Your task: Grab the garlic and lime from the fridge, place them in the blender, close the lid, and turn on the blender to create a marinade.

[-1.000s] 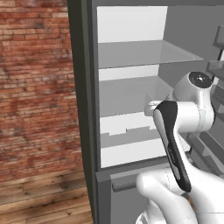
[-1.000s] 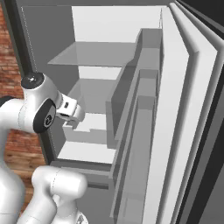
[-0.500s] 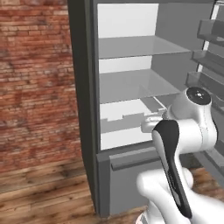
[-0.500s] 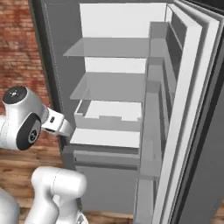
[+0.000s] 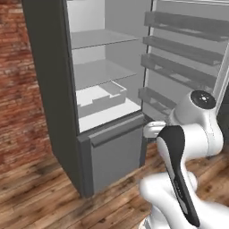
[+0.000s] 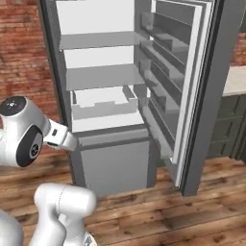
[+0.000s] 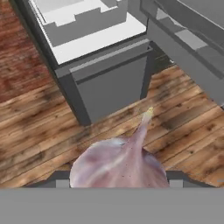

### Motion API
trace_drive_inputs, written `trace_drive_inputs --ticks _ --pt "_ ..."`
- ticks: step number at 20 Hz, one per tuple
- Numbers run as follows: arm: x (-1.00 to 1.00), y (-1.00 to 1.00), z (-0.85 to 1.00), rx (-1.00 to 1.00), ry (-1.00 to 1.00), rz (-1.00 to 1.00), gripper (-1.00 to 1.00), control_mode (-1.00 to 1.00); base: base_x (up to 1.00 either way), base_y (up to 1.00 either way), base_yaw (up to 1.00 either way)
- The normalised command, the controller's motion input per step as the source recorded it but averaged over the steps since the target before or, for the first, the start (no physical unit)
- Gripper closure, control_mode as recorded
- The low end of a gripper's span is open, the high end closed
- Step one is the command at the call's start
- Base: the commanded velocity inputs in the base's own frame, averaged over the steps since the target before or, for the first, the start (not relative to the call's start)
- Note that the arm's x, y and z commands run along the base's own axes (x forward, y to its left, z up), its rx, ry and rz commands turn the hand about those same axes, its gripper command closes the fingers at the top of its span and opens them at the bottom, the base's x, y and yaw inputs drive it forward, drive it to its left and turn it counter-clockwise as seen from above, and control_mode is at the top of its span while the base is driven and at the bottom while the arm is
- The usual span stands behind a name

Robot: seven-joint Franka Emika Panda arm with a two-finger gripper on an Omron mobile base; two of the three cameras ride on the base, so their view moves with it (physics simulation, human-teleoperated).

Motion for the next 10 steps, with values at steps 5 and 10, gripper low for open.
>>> trace_drive_inputs --ticks 5,10 --pt "0.0 0.0 0.0 0.0 0.0 0.0 1.0 1.0 -0.87 0.23 -0.8" --pt "0.0 0.0 0.0 0.0 0.0 0.0 1.0 1.0 -0.69 0.14 -0.85"
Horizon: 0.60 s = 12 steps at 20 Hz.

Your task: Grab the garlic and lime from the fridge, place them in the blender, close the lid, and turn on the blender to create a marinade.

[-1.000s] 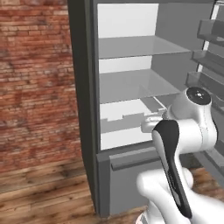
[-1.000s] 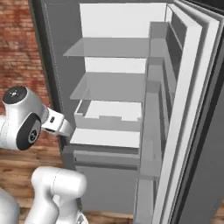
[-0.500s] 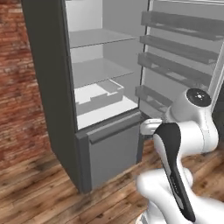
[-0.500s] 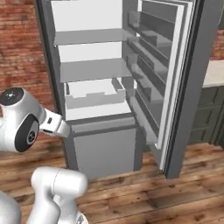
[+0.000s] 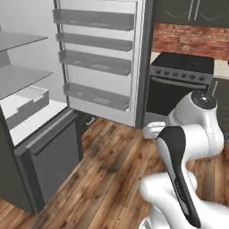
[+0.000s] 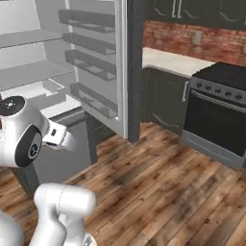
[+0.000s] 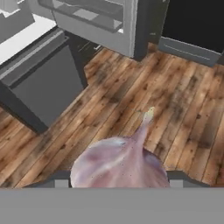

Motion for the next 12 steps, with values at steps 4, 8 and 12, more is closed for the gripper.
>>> trace_drive_inputs --ticks 4,8,12 --pt "0.0 0.0 0.0 0.0 0.0 0.0 1.0 1.0 -0.43 0.04 -0.92" --pt "0.0 0.0 0.0 0.0 0.0 0.0 1.0 1.0 -0.29 0.0 -0.95" --pt "0.0 0.0 0.0 0.0 0.0 0.0 1.0 1.0 -0.11 0.01 -0.96"
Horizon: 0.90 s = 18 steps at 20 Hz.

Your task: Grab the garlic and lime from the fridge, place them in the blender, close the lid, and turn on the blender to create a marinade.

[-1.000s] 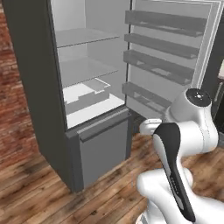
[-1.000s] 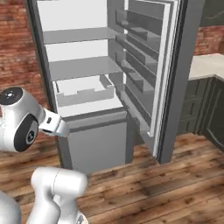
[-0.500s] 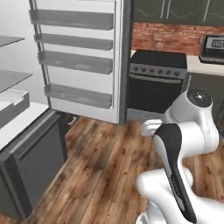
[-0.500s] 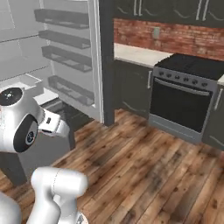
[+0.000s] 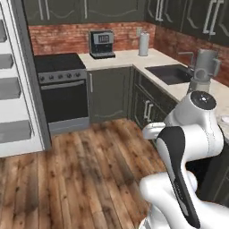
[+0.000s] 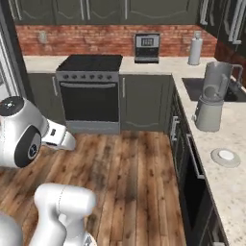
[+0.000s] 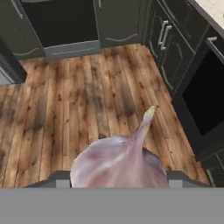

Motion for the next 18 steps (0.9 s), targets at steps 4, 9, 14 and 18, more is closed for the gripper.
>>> trace_drive_inputs --ticks 4,9,14,18 --pt "0.0 0.0 0.0 0.0 0.0 0.0 1.0 1.0 0.0 0.1 -0.95" --pt "0.0 0.0 0.0 0.0 0.0 0.0 1.0 1.0 0.1 0.23 -0.88" --pt "0.0 0.0 0.0 0.0 0.0 0.0 1.0 1.0 0.48 0.38 -0.7" --pt "0.0 0.0 0.0 0.0 0.0 0.0 1.0 1.0 0.78 0.07 -0.51"
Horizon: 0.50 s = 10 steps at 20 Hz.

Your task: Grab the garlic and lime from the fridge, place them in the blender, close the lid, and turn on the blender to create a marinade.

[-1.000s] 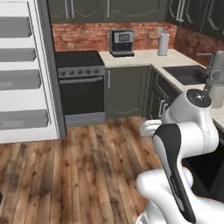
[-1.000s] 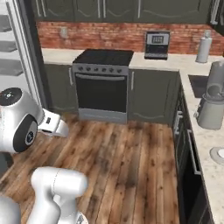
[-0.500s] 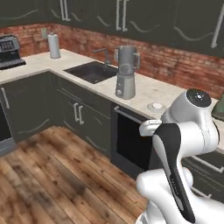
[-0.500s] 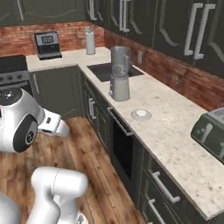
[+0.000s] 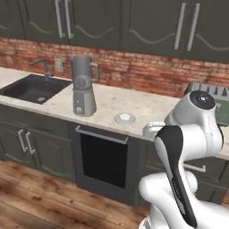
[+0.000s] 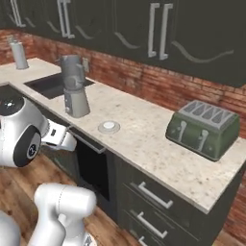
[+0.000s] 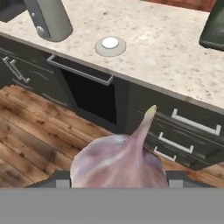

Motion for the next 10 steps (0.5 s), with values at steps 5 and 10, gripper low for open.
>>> trace_drive_inputs --ticks 5,10 --pt "0.0 0.0 0.0 0.0 0.0 0.0 1.0 1.0 0.76 0.3 -0.47" --pt "0.0 0.0 0.0 0.0 0.0 0.0 1.0 1.0 0.47 0.57 -0.45"
